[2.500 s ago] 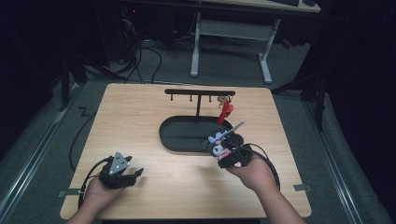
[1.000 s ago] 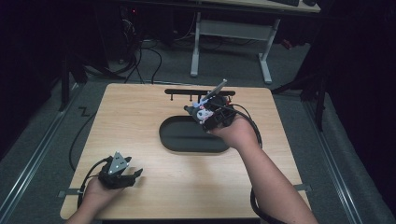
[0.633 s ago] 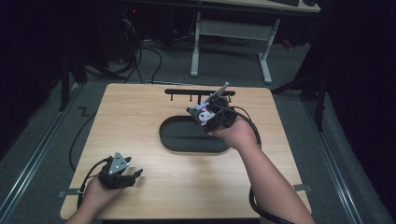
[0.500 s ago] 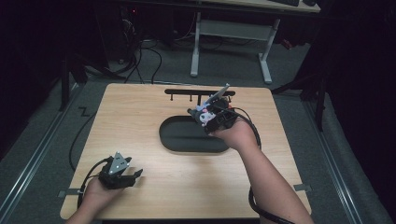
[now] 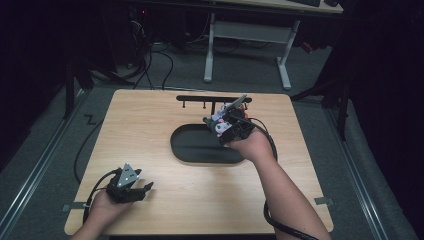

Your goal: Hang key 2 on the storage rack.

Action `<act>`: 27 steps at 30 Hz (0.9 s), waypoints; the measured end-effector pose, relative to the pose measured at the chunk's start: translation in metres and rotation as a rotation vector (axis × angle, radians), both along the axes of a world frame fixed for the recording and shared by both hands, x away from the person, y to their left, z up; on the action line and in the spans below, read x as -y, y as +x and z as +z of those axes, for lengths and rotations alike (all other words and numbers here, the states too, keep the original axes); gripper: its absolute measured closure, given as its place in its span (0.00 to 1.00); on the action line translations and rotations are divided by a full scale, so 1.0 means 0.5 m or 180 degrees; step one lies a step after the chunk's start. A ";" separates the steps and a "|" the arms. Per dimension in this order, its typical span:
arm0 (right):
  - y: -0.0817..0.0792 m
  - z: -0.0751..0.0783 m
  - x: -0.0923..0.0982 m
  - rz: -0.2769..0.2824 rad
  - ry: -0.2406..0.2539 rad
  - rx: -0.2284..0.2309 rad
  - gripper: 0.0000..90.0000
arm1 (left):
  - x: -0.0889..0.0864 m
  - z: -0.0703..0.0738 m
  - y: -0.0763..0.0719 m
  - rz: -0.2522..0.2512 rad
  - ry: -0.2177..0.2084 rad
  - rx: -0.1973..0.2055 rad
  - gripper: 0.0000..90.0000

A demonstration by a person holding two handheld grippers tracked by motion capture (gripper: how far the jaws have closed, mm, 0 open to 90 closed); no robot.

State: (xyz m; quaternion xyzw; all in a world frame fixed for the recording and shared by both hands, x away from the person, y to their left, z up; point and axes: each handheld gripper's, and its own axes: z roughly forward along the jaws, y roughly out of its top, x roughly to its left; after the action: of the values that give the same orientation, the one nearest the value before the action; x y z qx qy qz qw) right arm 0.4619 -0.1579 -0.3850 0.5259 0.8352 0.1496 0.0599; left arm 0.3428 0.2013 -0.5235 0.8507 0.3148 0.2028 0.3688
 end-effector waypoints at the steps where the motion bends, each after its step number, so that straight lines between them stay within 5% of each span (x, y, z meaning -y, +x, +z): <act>1: 0.000 -0.003 0.000 -0.0013 0.0008 -0.0013 0.52 | 0.000 -0.001 0.000 0.0006 -0.0009 0.0010 0.39; 15: 0.012 -0.038 0.002 -0.0059 0.0059 -0.0018 0.44 | 0.001 -0.001 0.000 0.0005 0.0014 0.0000 0.39; 27: 0.009 -0.034 0.007 -0.0113 0.0148 -0.0009 0.38 | 0.002 -0.002 -0.001 0.0002 0.0004 0.0009 0.39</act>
State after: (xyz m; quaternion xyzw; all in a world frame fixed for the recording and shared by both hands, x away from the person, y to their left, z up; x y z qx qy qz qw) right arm 0.4664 -0.1614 -0.4020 0.5421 0.8221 0.1671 0.0491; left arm 0.3425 0.2002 -0.5244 0.8506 0.3145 0.2043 0.3687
